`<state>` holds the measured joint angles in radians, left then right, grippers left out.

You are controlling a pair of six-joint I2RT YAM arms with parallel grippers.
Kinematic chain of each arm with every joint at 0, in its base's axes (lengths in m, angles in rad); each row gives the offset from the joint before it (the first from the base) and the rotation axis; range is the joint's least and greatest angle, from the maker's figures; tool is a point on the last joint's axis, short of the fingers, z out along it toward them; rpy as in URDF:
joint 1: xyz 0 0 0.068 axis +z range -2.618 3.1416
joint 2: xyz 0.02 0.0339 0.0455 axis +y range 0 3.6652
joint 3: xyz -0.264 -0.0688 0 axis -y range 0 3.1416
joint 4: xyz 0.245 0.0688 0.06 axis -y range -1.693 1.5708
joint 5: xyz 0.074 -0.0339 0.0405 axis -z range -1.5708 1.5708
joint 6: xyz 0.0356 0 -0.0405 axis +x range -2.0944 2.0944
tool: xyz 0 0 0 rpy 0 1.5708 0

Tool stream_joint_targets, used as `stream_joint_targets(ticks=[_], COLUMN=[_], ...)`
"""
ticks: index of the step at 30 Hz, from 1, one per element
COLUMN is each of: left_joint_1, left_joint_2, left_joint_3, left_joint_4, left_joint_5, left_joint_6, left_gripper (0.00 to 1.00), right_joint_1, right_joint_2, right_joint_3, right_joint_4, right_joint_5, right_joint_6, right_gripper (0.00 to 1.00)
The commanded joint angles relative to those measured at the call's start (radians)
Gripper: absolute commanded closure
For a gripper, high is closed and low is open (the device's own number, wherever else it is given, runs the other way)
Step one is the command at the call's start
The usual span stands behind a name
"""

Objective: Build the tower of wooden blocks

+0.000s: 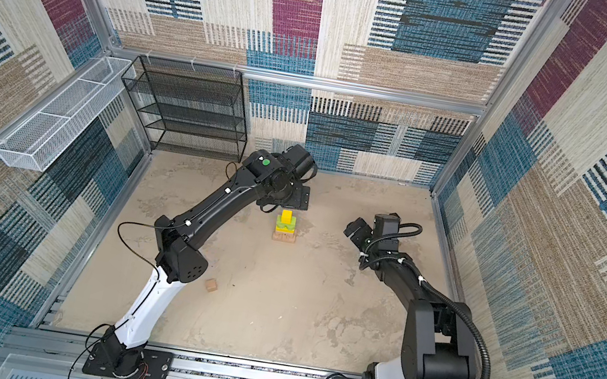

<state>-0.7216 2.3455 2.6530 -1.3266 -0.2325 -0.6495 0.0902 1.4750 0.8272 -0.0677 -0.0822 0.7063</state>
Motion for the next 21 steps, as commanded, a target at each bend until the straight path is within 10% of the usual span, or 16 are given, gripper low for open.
stream_joint_targets(ticks=[1,13,21], left_joint_1=[0.0,0.001,0.004], left_joint_2=[-0.038,-0.253,-0.601], left_joint_3=[-0.002,-0.22,-0.749], left_joint_4=[0.009,0.02,0.37], left_joint_5=[-0.025,-0.23,-0.235], left_joint_6=[0.08,0.207,0.269], left_gripper=[0.01,0.01,0.01], right_joint_1=[0.0,0.002,0.003], right_joint_2=[-0.038,-0.252,-0.384], right_joint_3=[-0.01,-0.074,-0.086], right_joint_4=[-0.04,0.019,-0.004], right_joint_5=[0.088,0.133,0.139], right_joint_6=[-0.018,-0.067,-0.093], right_gripper=[0.01,0.01,0.01])
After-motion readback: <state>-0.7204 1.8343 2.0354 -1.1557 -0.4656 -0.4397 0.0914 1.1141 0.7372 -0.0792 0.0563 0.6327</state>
